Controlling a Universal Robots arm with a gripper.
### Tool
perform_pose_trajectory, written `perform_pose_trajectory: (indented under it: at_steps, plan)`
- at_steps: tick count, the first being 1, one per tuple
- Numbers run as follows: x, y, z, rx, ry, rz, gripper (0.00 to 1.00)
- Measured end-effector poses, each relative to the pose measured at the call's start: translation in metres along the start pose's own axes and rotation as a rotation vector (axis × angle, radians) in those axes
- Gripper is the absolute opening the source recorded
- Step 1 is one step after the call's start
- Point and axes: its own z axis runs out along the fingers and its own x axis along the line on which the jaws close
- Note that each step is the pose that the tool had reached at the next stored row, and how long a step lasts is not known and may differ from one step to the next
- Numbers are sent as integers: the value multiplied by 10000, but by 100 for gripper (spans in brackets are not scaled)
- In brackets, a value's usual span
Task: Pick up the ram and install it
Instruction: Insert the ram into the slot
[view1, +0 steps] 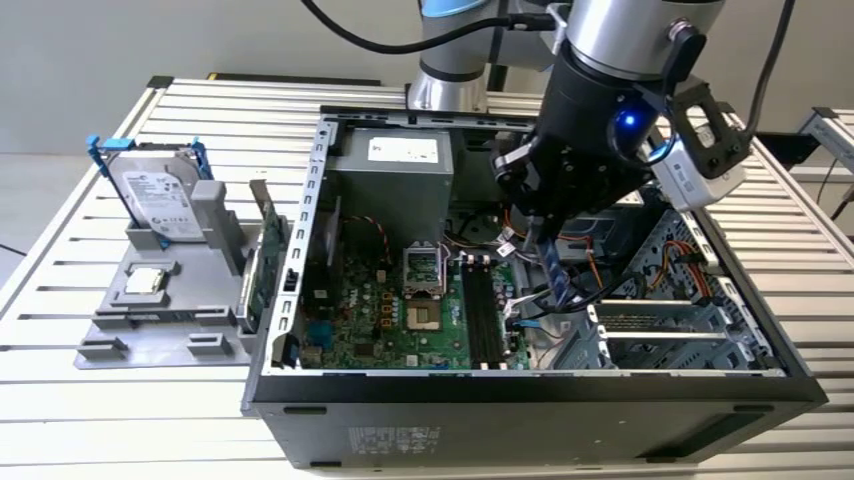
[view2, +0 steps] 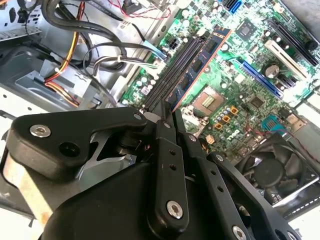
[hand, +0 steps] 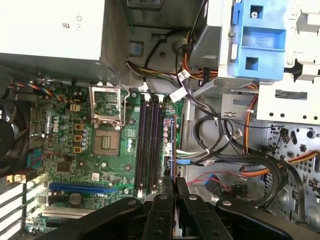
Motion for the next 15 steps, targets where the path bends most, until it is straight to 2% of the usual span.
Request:
perform_pose_trajectory:
  at_steps: [11, 15]
  plan:
    - [0, -1, 31, 32, 2, 0, 0]
    - [1, -2, 64, 30, 0, 0, 0]
